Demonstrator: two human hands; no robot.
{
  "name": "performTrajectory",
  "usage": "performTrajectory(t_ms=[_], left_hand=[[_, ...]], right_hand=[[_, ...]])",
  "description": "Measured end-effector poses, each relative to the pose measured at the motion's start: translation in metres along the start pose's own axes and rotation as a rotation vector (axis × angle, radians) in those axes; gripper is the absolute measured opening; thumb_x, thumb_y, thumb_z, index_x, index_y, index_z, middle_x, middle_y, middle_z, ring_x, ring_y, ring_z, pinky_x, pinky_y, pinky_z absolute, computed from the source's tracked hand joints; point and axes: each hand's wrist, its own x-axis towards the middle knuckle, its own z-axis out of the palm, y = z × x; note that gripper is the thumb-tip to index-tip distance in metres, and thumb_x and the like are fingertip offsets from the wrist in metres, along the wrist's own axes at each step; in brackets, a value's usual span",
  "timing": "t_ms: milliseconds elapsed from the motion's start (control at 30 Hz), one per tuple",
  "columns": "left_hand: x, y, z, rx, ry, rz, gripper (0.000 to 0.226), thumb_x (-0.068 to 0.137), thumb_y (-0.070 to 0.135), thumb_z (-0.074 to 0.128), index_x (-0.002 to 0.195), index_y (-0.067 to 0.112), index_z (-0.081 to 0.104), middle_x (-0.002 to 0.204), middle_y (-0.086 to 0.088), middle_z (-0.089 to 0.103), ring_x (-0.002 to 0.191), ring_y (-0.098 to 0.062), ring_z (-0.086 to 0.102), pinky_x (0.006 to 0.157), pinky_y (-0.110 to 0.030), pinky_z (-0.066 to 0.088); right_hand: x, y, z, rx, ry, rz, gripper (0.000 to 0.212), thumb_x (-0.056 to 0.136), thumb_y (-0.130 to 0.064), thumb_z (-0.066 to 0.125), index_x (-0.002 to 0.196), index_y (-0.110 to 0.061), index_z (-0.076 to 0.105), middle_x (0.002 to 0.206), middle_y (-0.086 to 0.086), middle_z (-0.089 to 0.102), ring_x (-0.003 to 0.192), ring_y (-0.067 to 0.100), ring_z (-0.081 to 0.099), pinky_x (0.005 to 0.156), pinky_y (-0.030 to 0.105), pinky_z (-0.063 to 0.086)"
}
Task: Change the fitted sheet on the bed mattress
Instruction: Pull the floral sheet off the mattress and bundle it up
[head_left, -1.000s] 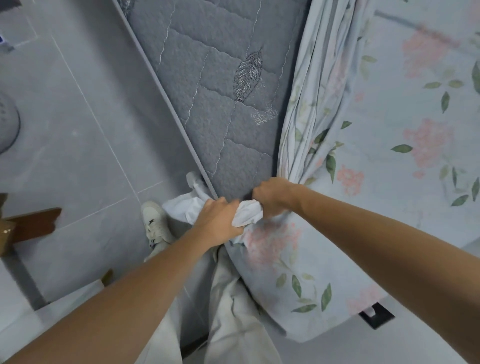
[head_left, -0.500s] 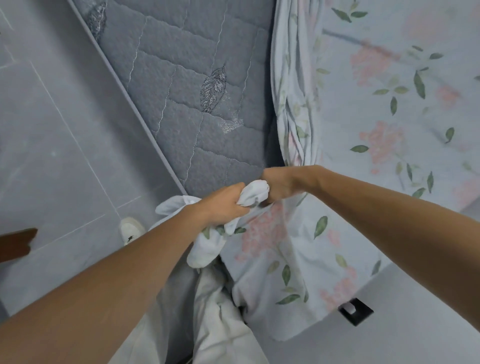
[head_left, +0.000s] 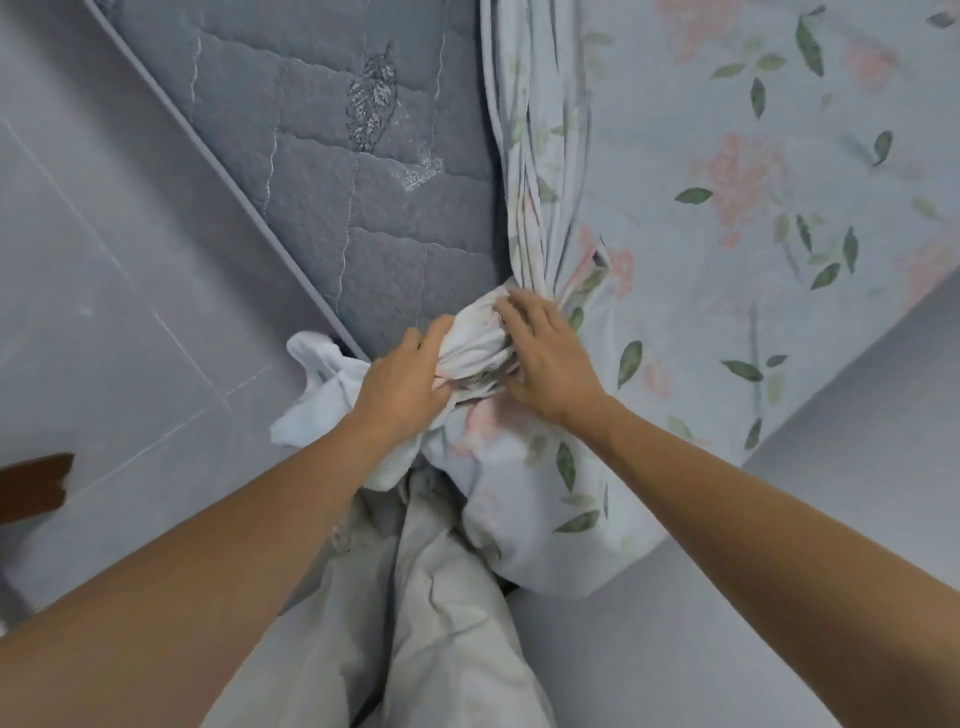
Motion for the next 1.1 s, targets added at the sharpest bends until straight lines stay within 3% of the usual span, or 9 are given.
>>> performTrajectory(t_ms=[133, 233, 300, 400, 500, 700, 800, 933, 1100], left_hand=[[-0.019, 0.008, -0.001, 0.161, -0.009, 0.116, 0.084, 0.092, 0.012, 0.063, 0.164, 0.033, 0.026, 0.139, -0.014, 0.037, 0.113, -0.036, 0.049, 0.081, -0.049, 0.052], [-0.013, 0.013, 0.004, 0.273, -0.091, 0.088, 0.086, 0.090, 0.039, 0.068, 0.163, 0.030, 0.024, 0.150, -0.011, 0.030, 0.129, -0.037, 0.041, 0.093, -0.053, 0.051], [-0.004, 0.015, 0.018, 0.306, -0.162, 0.029, 0.111, 0.078, 0.065, 0.073, 0.164, 0.027, 0.014, 0.152, -0.011, 0.023, 0.136, -0.035, 0.033, 0.102, -0.055, 0.046], [0.011, 0.019, 0.039, 0.474, -0.156, -0.026, 0.133, 0.067, 0.078, 0.077, 0.163, 0.020, 0.006, 0.150, -0.012, 0.021, 0.135, -0.034, 0.030, 0.105, -0.054, 0.042], [0.016, 0.028, 0.052, 0.594, -0.108, -0.032, 0.128, 0.066, 0.073, 0.083, 0.158, 0.015, 0.016, 0.139, -0.015, 0.031, 0.124, -0.034, 0.039, 0.092, -0.046, 0.048], [0.029, 0.041, 0.050, 0.513, -0.231, -0.002, 0.085, 0.084, 0.014, 0.077, 0.153, 0.005, 0.027, 0.132, -0.018, 0.040, 0.113, -0.037, 0.050, 0.078, -0.043, 0.048], [0.026, 0.040, 0.058, 0.486, -0.274, 0.061, 0.064, 0.090, 0.008, 0.067, 0.146, 0.001, 0.037, 0.133, -0.019, 0.048, 0.113, -0.039, 0.056, 0.080, -0.047, 0.049], [0.010, 0.028, 0.063, 0.482, -0.239, 0.139, 0.056, 0.089, 0.022, 0.073, 0.136, 0.003, 0.048, 0.127, -0.017, 0.053, 0.114, -0.037, 0.054, 0.082, -0.047, 0.047], [-0.030, 0.007, 0.069, 0.629, -0.074, 0.250, 0.086, 0.072, 0.071, 0.073, 0.128, 0.012, 0.046, 0.118, -0.014, 0.047, 0.103, -0.034, 0.046, 0.078, -0.046, 0.043]], right_hand=[[-0.049, -0.007, 0.014, 0.026, 0.015, 0.228, 0.104, 0.079, -0.027, 0.082, 0.164, -0.007, 0.025, 0.168, 0.022, 0.022, 0.150, 0.044, 0.027, 0.109, 0.053, 0.048], [-0.057, -0.006, 0.025, 0.085, -0.073, 0.368, 0.120, 0.080, -0.040, 0.084, 0.168, -0.018, 0.006, 0.172, 0.019, 0.012, 0.154, 0.043, 0.021, 0.118, 0.054, 0.039], [-0.062, -0.002, 0.041, 0.184, -0.159, 0.397, 0.130, 0.079, -0.048, 0.086, 0.168, -0.026, -0.007, 0.174, 0.014, 0.005, 0.158, 0.039, 0.014, 0.124, 0.053, 0.032], [-0.068, 0.004, 0.058, 0.187, -0.142, 0.373, 0.127, 0.079, -0.053, 0.086, 0.168, -0.020, 0.003, 0.173, 0.014, 0.008, 0.159, 0.037, 0.014, 0.127, 0.050, 0.028], [-0.083, -0.002, 0.068, 0.115, -0.097, 0.388, 0.117, 0.077, -0.053, 0.087, 0.165, -0.013, 0.021, 0.170, 0.018, 0.019, 0.156, 0.038, 0.022, 0.127, 0.049, 0.028], [-0.117, -0.026, 0.080, 0.074, 0.077, 0.742, 0.100, 0.071, -0.067, 0.082, 0.148, -0.017, 0.042, 0.142, 0.014, 0.044, 0.122, 0.035, 0.046, 0.095, 0.048, 0.048], [-0.132, -0.042, 0.092, 0.086, 0.123, 0.932, 0.108, 0.067, -0.079, 0.076, 0.147, -0.014, 0.043, 0.135, 0.012, 0.047, 0.116, 0.033, 0.048, 0.092, 0.046, 0.047], [-0.150, -0.069, 0.108, 0.156, 0.136, 1.047, 0.108, 0.064, -0.077, 0.079, 0.146, -0.015, 0.044, 0.140, 0.012, 0.046, 0.129, 0.034, 0.043, 0.106, 0.049, 0.042], [-0.172, -0.088, 0.120, 0.164, 0.136, 1.281, 0.101, 0.065, -0.075, 0.082, 0.138, -0.015, 0.046, 0.129, 0.010, 0.048, 0.115, 0.033, 0.048, 0.090, 0.046, 0.048]])
